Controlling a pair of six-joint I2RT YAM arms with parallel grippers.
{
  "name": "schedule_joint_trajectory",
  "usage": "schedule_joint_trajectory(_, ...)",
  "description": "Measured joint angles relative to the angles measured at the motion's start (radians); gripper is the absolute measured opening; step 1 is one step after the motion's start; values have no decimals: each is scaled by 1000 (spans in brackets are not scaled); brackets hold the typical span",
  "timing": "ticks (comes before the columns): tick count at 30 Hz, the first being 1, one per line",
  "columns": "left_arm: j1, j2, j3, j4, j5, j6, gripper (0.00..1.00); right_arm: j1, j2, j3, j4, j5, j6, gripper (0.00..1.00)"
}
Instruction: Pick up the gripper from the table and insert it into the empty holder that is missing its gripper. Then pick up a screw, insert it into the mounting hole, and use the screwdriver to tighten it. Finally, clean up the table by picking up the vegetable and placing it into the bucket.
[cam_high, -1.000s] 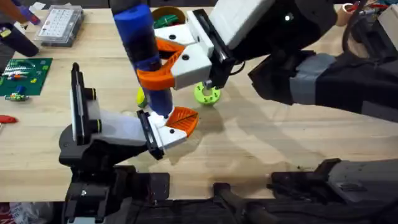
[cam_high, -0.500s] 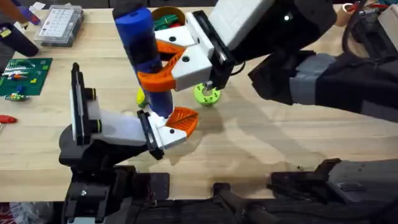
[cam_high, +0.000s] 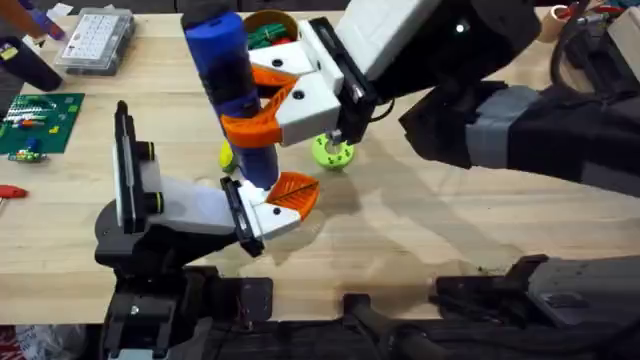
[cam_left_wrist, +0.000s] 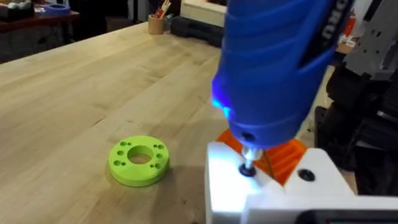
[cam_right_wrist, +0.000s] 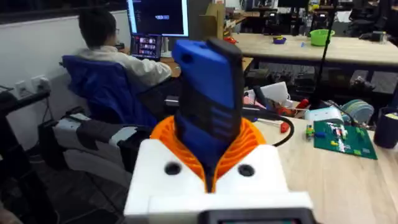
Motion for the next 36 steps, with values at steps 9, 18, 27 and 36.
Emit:
schedule_joint_trajectory(9,0,0,0,0,3,0,4,0,0,0,-6,1,-3,20)
schedule_joint_trajectory(18,0,0,0,0,3,0,4,-20,0,55,68,-62,37,20)
schedule_joint_trajectory(27,0,0,0,0,2,0,4,-91,-6,263,-308,-167,47,20)
schedule_joint_trajectory(36,0,0,0,0,2,0,4,-165,-7,440,-949,-35,-209,17)
